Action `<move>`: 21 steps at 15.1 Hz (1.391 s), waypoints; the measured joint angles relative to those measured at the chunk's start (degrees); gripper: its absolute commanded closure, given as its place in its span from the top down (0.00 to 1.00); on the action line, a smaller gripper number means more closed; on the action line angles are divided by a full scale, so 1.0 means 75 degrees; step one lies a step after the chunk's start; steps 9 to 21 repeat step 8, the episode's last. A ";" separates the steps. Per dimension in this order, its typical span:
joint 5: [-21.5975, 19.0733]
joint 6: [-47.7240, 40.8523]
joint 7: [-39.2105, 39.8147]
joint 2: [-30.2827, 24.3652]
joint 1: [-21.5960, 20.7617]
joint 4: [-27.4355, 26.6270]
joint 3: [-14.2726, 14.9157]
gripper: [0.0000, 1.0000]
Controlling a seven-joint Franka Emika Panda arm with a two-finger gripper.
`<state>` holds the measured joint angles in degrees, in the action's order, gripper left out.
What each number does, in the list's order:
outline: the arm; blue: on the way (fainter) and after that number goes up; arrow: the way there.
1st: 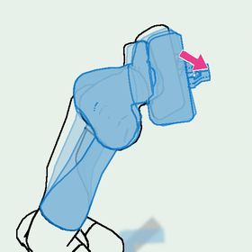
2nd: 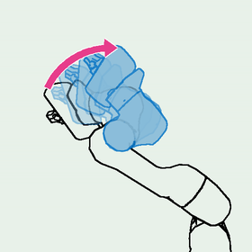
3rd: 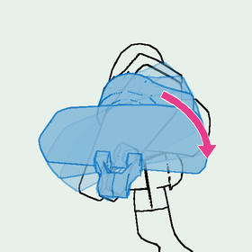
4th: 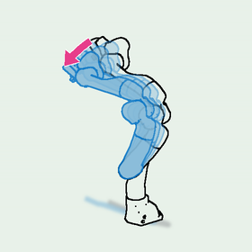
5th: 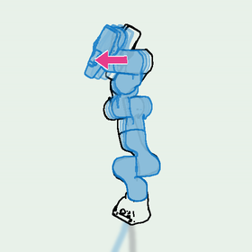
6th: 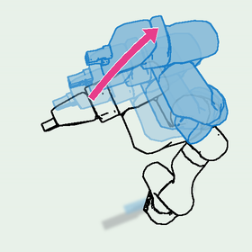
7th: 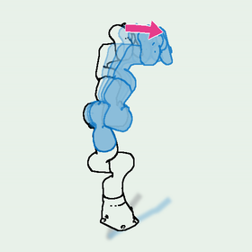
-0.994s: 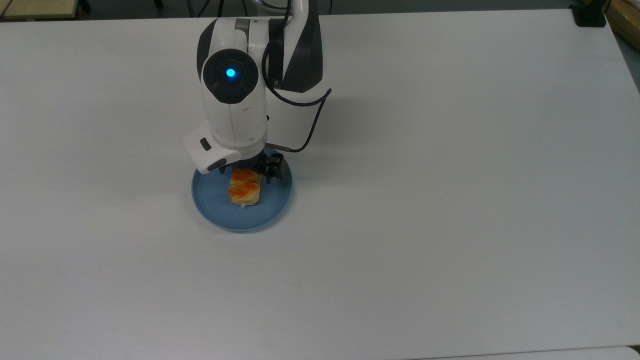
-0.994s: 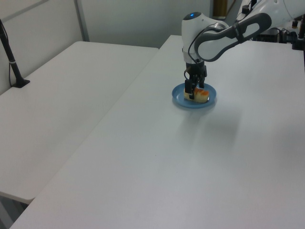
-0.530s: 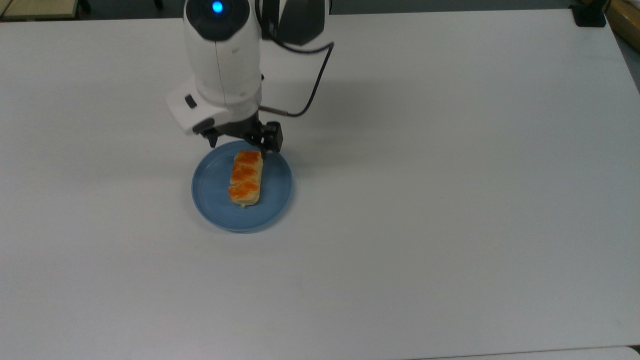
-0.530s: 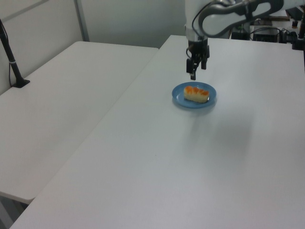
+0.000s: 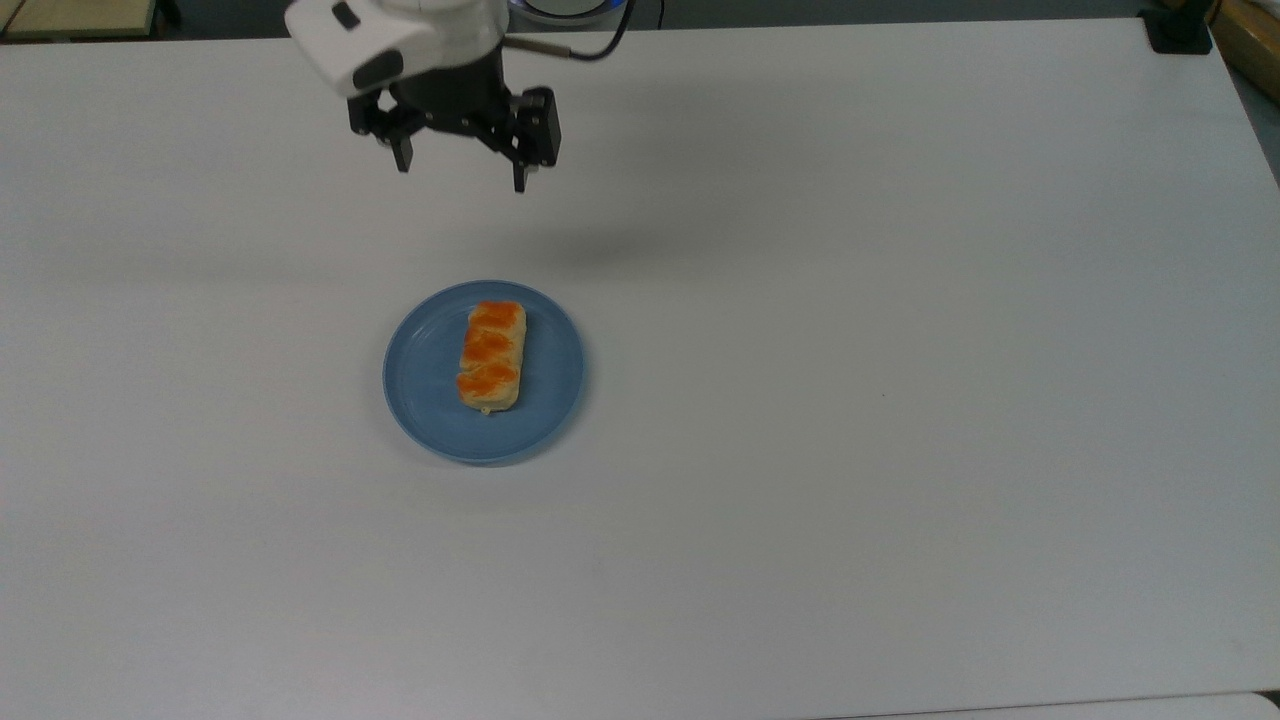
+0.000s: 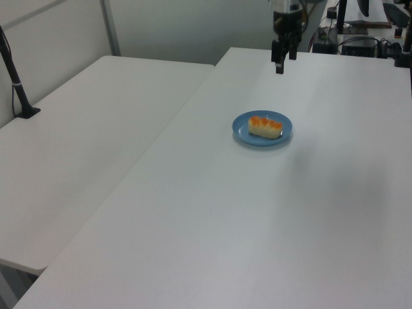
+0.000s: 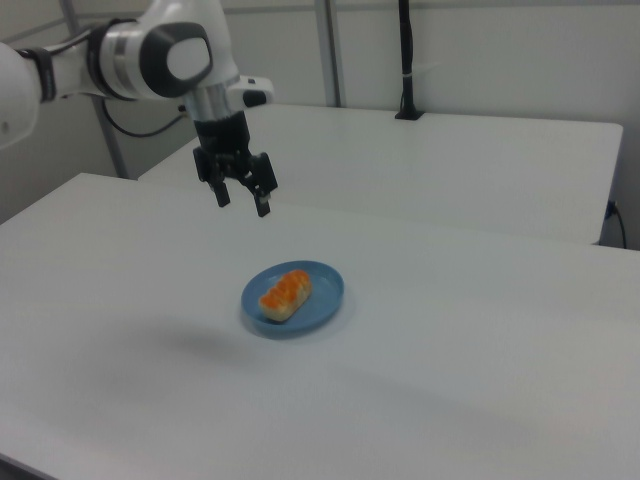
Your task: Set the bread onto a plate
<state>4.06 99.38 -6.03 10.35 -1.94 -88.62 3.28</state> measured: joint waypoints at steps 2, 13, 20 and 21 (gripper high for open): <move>0.0000 -0.0005 0.0091 -0.0273 0.0000 -0.0191 0.0000 1.00; 0.0000 -0.0003 0.0140 -0.0370 0.0000 -0.0414 0.0000 1.00; 0.0000 -0.0003 0.0140 -0.0370 0.0000 -0.0414 0.0000 1.00; 0.0000 -0.0003 0.0140 -0.0370 0.0000 -0.0414 0.0000 1.00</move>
